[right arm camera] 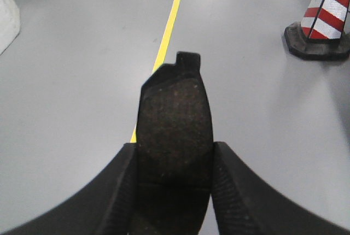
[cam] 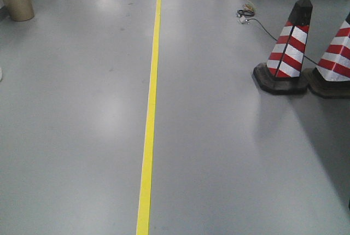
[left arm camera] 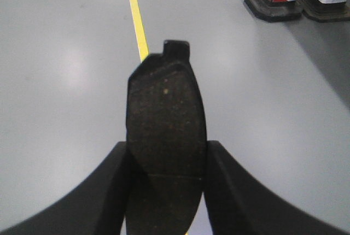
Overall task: Move and align brake pads A on conveyor
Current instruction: 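Drive along the yellow floor line past the striped cones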
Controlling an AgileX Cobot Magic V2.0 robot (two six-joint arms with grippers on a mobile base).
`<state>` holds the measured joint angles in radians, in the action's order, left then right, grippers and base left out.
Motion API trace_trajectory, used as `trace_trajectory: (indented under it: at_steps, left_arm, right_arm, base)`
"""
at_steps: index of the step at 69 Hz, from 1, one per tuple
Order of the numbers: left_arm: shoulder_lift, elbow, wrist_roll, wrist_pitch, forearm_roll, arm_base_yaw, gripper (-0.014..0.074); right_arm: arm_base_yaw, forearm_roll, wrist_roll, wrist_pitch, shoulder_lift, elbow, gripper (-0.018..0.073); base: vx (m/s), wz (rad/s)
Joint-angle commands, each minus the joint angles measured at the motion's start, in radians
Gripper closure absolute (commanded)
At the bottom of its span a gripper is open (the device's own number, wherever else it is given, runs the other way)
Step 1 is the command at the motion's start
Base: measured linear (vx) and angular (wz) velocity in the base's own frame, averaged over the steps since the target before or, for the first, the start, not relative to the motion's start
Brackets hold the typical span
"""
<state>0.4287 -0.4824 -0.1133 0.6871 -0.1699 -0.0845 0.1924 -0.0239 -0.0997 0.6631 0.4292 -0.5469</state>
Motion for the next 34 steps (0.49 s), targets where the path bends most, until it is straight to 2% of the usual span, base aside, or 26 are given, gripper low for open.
trace_trajectory:
  at_steps: [1, 34]
  left_arm:
    - [0.005, -0.028, 0.008, -0.085, -0.016, -0.006, 0.0603]
    - [0.005, -0.028, 0.008, -0.086, -0.016, -0.006, 0.0603]
  right_arm:
    - [-0.003, -0.008, 0.000, -0.095, 0.005, -0.029, 0.0566]
    - [-0.003, -0.008, 0.000, -0.095, 0.005, -0.029, 0.0566]
  base:
    - [0.77, -0.06]
    - [0.76, -0.03]
